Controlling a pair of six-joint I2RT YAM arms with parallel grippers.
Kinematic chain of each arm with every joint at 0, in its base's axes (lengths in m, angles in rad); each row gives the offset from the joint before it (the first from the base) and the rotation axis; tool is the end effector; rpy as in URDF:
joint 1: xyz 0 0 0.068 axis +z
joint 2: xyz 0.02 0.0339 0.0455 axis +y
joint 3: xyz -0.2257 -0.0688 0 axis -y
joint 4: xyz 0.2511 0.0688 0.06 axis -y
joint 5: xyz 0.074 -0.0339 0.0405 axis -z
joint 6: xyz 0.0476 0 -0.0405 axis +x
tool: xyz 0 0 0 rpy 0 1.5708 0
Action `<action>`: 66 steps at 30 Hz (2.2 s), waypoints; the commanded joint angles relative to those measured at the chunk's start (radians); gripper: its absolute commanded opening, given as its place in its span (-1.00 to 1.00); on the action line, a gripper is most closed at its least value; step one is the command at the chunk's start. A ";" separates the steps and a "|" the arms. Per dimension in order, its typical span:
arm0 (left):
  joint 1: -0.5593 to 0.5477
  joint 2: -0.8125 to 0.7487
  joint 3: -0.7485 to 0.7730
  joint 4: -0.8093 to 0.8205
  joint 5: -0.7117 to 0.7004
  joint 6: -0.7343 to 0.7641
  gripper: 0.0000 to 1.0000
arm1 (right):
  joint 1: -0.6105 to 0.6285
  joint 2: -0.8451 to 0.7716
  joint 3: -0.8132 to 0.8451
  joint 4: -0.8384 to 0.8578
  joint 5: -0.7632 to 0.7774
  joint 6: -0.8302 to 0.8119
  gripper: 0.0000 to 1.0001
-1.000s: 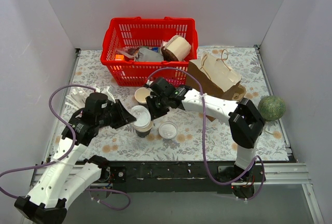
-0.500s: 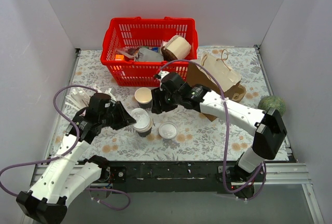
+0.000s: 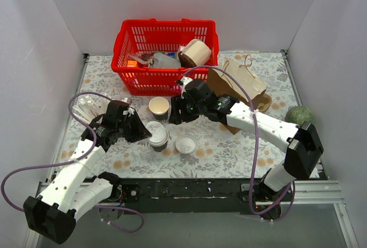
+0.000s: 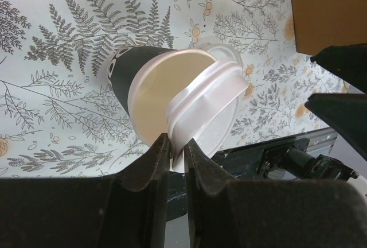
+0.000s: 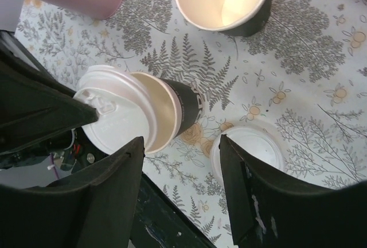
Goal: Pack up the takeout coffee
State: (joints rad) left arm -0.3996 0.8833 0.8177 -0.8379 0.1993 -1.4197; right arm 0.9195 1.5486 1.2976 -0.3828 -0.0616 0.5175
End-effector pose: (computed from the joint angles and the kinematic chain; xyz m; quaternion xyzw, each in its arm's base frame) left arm 0.1860 -0.0888 0.2366 -0.4306 0.8364 -0.3149 0.1259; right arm 0.2226 0.2969 0.2629 -0.1917 0.8711 0.3178 0.3217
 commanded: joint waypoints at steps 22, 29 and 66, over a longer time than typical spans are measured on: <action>0.002 0.060 0.003 0.000 -0.049 0.010 -0.31 | 0.002 0.186 0.101 0.099 -0.271 -0.090 0.31; 0.001 0.066 0.008 -0.023 -0.060 0.016 -0.03 | 0.002 0.195 0.115 0.084 -0.256 -0.082 0.31; 0.004 -0.029 -0.092 0.183 -0.136 -0.320 0.64 | 0.005 0.200 0.054 0.090 -0.244 -0.036 0.20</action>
State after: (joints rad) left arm -0.3996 0.8970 0.7425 -0.7517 0.0998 -1.6775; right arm 0.9207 1.7821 1.3586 -0.3172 -0.3260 0.4683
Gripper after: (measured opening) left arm 0.826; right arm 0.603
